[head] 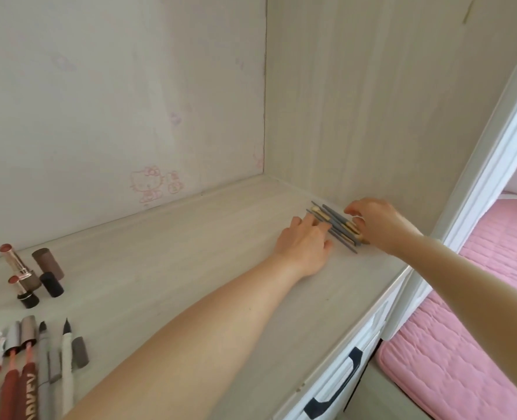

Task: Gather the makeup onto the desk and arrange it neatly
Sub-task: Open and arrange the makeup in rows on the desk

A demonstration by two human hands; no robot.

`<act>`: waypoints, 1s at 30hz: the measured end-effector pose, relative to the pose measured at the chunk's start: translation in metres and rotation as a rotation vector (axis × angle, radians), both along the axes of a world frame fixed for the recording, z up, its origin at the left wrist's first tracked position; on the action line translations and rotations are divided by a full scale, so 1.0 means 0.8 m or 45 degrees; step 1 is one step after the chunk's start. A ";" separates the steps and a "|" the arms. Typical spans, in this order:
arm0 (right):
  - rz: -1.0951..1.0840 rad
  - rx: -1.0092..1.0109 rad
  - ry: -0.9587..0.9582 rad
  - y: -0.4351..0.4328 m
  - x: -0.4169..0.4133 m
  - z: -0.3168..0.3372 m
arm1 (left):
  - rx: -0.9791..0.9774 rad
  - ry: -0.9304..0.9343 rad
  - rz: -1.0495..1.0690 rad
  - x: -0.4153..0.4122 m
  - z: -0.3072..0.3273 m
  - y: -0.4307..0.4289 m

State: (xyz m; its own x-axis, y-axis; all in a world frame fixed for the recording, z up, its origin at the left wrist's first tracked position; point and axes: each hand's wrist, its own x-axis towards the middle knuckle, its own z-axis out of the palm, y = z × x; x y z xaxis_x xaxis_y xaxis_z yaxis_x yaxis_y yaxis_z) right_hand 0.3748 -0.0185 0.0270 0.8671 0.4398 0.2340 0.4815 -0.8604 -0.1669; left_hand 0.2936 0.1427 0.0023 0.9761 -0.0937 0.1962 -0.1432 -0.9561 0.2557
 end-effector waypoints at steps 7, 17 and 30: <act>-0.157 0.107 0.114 0.014 0.033 -0.008 | 0.110 0.034 -0.029 0.019 -0.008 -0.005; -0.205 0.104 0.286 0.032 0.023 -0.001 | -0.062 -0.196 0.152 0.007 -0.002 0.014; -0.316 0.316 0.699 0.043 0.001 0.023 | -0.372 -0.234 0.376 0.008 0.025 0.047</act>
State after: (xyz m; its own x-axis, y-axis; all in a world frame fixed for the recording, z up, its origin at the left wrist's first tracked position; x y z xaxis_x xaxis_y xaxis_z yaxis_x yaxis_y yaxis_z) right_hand 0.3756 0.0159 0.0454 0.9583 0.2013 -0.2029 0.0620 -0.8394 -0.5399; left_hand 0.3003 0.1804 0.0224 0.8992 0.2688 0.3454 0.0570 -0.8544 0.5165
